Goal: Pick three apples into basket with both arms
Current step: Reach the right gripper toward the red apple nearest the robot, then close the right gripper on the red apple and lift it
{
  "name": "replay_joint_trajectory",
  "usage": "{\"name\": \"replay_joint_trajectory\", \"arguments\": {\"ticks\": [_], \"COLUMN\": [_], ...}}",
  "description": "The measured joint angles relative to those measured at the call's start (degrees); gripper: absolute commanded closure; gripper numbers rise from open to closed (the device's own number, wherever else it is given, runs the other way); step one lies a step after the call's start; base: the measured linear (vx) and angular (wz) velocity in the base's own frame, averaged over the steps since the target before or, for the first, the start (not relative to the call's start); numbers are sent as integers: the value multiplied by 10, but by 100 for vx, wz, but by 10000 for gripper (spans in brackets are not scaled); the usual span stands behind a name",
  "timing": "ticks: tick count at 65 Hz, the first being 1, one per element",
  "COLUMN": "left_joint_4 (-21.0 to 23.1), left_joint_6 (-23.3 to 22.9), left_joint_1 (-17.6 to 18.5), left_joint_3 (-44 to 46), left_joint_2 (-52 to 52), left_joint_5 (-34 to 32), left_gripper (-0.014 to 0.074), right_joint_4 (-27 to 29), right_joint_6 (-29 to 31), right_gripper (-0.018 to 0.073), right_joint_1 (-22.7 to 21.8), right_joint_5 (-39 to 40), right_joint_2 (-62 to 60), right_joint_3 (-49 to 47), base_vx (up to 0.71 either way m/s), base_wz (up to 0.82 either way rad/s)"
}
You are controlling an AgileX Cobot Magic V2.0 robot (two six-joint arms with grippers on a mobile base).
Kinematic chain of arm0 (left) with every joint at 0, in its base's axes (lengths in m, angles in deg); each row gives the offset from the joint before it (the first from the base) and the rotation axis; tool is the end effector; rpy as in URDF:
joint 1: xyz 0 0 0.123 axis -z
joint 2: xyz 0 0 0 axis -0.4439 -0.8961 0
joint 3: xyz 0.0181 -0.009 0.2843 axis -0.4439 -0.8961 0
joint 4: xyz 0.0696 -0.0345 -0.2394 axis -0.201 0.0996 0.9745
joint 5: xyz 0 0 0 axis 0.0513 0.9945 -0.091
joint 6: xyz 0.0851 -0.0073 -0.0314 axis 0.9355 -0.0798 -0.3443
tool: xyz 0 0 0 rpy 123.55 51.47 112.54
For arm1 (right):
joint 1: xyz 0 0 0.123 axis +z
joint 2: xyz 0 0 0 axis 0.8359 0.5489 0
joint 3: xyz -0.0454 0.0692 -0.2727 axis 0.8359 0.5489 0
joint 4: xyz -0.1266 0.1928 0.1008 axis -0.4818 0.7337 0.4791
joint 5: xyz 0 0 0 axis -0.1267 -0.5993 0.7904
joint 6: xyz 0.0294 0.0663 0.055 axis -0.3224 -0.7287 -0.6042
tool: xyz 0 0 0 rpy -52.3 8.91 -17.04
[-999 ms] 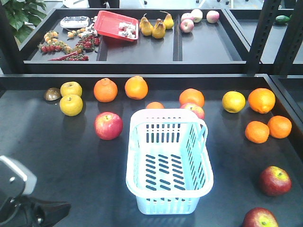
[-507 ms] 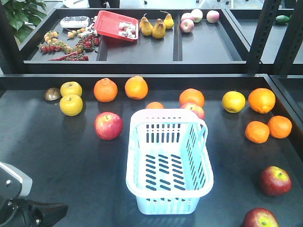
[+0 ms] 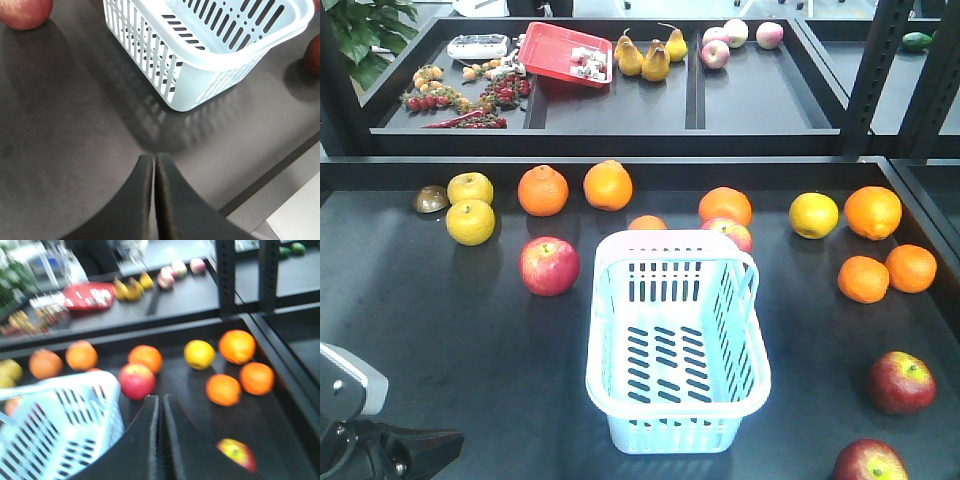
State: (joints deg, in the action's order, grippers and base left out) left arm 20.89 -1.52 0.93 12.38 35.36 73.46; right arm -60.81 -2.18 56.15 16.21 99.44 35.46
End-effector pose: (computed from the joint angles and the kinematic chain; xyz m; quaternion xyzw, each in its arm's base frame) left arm 0.1248 -0.0839 0.2050 0.2049 0.8813 -0.2026 0.3746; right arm 0.0665 0.0022 0.3175 0.0568 0.7929 0.0572 0.6041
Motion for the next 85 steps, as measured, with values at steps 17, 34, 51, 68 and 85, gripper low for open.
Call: {"name": "replay_joint_trajectory", "arguments": {"ticks": [17, 34, 51, 68, 85], "left_joint_4": [0, 0, 0, 0, 0], "left_joint_6": [0, 0, 0, 0, 0], "left_joint_1": [0, 0, 0, 0, 0], "left_joint_3": [0, 0, 0, 0, 0], "left_joint_2": [0, 0, 0, 0, 0], "left_joint_5": [0, 0, 0, 0, 0], "left_gripper": [603, 603, 603, 603, 603], "right_joint_4": [-15, 7, 10, 48, 58], "right_joint_6": [12, 79, 112, 132, 137], "right_gripper": [525, 97, -171, -137, -103], "right_joint_1": [0, 0, 0, 0, 0], "right_joint_5": [-109, -230, -239, -248, -231], "right_joint_2": [168, 378, 503, 627, 733], "right_joint_3": [-71, -165, -169, -169, -173], "base_vx": [0, 0, 0, 0, 0], "base_wz": [0, 0, 0, 0, 0]}}
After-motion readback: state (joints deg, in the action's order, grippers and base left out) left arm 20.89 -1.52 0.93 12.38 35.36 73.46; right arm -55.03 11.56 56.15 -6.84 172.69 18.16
